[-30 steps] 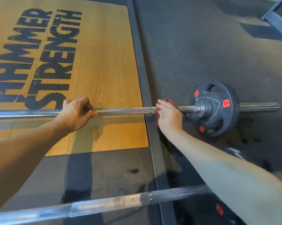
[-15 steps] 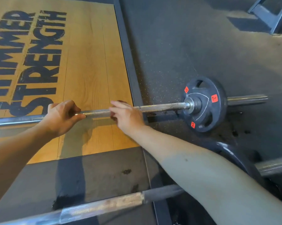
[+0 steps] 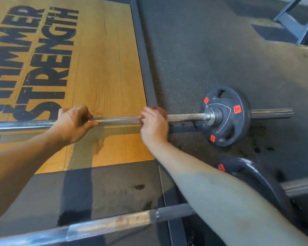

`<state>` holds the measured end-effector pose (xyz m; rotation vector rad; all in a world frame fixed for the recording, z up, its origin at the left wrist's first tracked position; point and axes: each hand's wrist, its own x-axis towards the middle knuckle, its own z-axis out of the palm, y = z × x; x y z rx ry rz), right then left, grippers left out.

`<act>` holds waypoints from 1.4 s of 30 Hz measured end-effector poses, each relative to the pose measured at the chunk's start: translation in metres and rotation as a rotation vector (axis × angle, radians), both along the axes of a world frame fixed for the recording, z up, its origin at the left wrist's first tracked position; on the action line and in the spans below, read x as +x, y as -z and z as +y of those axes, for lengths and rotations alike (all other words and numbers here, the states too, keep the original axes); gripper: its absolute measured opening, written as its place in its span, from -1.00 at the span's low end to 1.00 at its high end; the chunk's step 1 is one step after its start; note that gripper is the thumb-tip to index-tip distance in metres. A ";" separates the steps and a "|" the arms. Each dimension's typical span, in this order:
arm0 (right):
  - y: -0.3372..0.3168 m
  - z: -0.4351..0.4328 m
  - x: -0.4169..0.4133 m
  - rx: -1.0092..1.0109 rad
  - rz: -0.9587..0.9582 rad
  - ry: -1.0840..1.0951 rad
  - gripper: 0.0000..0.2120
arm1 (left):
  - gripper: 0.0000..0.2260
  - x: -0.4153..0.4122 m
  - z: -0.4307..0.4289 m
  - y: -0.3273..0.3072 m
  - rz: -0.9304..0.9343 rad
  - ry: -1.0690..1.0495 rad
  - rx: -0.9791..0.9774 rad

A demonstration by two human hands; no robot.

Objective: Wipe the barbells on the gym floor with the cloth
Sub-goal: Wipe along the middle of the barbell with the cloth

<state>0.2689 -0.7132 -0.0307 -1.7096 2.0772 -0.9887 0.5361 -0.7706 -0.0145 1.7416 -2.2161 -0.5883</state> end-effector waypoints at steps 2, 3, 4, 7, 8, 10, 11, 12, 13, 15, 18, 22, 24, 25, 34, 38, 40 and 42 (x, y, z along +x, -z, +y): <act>0.002 -0.007 0.039 0.041 0.032 -0.099 -0.72 | -0.82 -0.002 0.001 -0.002 0.005 -0.007 -0.012; 0.000 -0.010 0.054 0.066 0.037 -0.128 -0.73 | -0.81 -0.002 0.000 -0.001 -0.006 -0.011 -0.016; -0.004 -0.013 0.070 0.087 0.045 -0.187 -0.75 | -0.81 -0.002 -0.001 -0.002 -0.016 -0.007 -0.014; -0.015 -0.018 0.104 0.161 0.146 -0.373 -0.76 | -0.79 -0.004 0.001 -0.004 0.011 0.032 -0.051; -0.014 -0.023 0.107 0.174 0.166 -0.397 -0.71 | -0.79 -0.002 -0.001 -0.004 0.011 0.034 -0.053; -0.007 -0.019 0.086 0.154 0.172 -0.431 -0.60 | -0.79 0.000 0.001 -0.005 -0.007 0.031 -0.008; -0.004 -0.014 0.067 0.122 0.180 -0.438 -0.58 | -0.79 0.001 0.001 -0.005 -0.006 0.024 -0.009; -0.001 -0.009 0.041 0.073 0.183 -0.417 -0.59 | -0.79 0.000 0.001 -0.005 -0.018 0.029 -0.012; -0.001 -0.002 0.015 0.037 0.178 -0.379 -0.63 | -0.79 0.000 0.001 -0.005 -0.030 0.035 -0.010; -0.006 0.008 -0.034 0.014 0.183 -0.293 -0.70 | -0.79 0.000 0.001 -0.005 -0.032 0.040 -0.007; -0.017 0.023 -0.099 0.119 0.162 -0.089 -0.71 | -0.78 0.000 0.001 -0.006 -0.048 0.033 -0.010; -0.036 0.027 -0.146 0.232 0.179 0.042 -0.71 | -0.71 0.000 0.001 -0.009 -0.067 0.046 0.012; -0.045 0.026 -0.130 0.218 0.188 -0.021 -0.72 | -0.67 -0.002 0.002 -0.011 -0.078 0.059 0.021; -0.046 0.025 -0.114 0.202 0.191 -0.089 -0.69 | -0.67 -0.003 0.003 -0.011 -0.075 0.060 0.014; -0.008 0.009 -0.031 0.197 0.451 -0.047 -0.53 | -0.66 -0.001 0.006 -0.009 -0.037 0.071 -0.026; -0.008 -0.002 -0.037 0.206 0.511 -0.108 -0.64 | -0.69 -0.002 0.004 -0.010 -0.028 0.082 -0.046; -0.014 -0.010 -0.042 0.242 0.561 -0.174 -0.67 | -0.71 -0.001 0.002 -0.013 -0.018 0.114 -0.041; -0.022 -0.018 -0.045 0.285 0.569 -0.228 -0.69 | -0.72 -0.001 -0.002 -0.015 0.000 0.124 0.017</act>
